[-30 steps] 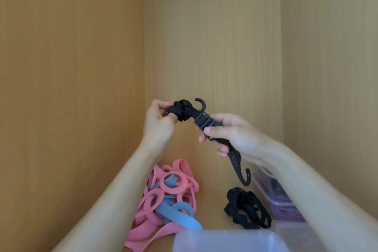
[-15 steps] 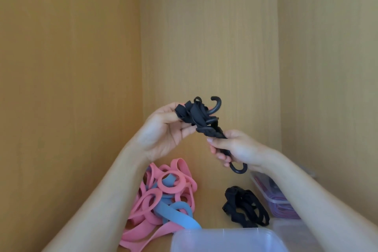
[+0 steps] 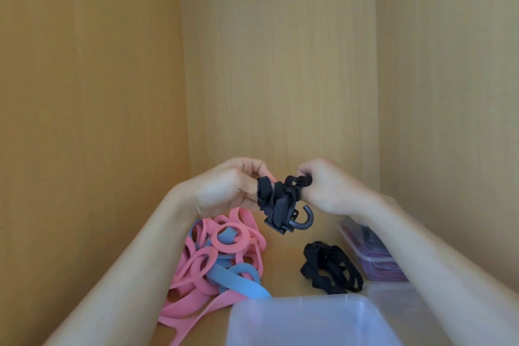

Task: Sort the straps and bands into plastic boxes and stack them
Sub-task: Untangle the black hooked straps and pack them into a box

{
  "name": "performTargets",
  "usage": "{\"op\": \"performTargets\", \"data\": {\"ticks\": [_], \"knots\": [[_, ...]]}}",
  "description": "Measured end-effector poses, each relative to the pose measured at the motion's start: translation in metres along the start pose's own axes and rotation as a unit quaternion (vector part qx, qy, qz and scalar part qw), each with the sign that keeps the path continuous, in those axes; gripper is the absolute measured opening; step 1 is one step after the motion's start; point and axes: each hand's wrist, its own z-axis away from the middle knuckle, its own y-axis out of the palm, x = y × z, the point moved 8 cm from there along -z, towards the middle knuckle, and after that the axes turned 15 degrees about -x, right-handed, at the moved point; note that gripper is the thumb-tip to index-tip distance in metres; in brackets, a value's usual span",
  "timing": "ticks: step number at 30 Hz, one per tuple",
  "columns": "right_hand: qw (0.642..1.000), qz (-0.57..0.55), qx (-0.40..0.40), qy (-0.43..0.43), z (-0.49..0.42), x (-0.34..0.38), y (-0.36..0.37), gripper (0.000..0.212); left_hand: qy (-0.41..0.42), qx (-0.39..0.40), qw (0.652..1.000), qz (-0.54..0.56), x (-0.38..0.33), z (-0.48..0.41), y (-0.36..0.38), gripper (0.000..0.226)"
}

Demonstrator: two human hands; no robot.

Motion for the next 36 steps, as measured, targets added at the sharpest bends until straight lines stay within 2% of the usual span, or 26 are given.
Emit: {"op": "performTargets", "data": {"ticks": [2, 6, 11, 17, 21, 25, 28, 32, 36], "knots": [[0.999, 0.028, 0.001, -0.015, 0.000, 0.003, 0.002, 0.024, -0.012, -0.018, 0.999, -0.044, 0.007, -0.003, -0.003, 0.018], [0.998, 0.052, 0.015, -0.026, 0.000, 0.005, 0.005, 0.010, 0.009, -0.104, 0.982, -0.155, 0.007, -0.006, -0.018, 0.013], [0.997, 0.019, 0.076, 0.014, 0.005, 0.004, 0.013, 0.022, 0.044, -0.195, 0.935, -0.292, 0.005, -0.006, -0.030, 0.009], [0.995, -0.010, 0.091, 0.038, 0.004, -0.002, 0.014, 0.011, 0.076, -0.250, 0.916, -0.305, 0.000, -0.008, -0.036, 0.011], [0.994, -0.044, 0.094, 0.044, 0.001, -0.002, 0.006, 0.014, 0.104, -0.312, 0.894, -0.305, -0.006, -0.005, -0.047, 0.019], [0.991, -0.092, 0.091, 0.037, 0.000, 0.005, 0.004, 0.014, 0.101, -0.407, 0.878, -0.230, -0.007, -0.001, -0.068, 0.017], [0.989, -0.117, 0.092, 0.023, 0.002, 0.016, 0.008, 0.012, 0.096, -0.424, 0.893, -0.116, -0.006, -0.001, -0.065, 0.022], [0.988, -0.138, 0.071, 0.013, 0.000, 0.019, 0.011, 0.008, 0.078, -0.381, 0.916, 0.101, -0.004, -0.003, -0.054, 0.020], [0.983, -0.170, 0.054, 0.035, -0.004, 0.010, 0.009, 0.010, 0.060, -0.313, 0.922, 0.219, -0.005, -0.005, -0.047, 0.022]]}}
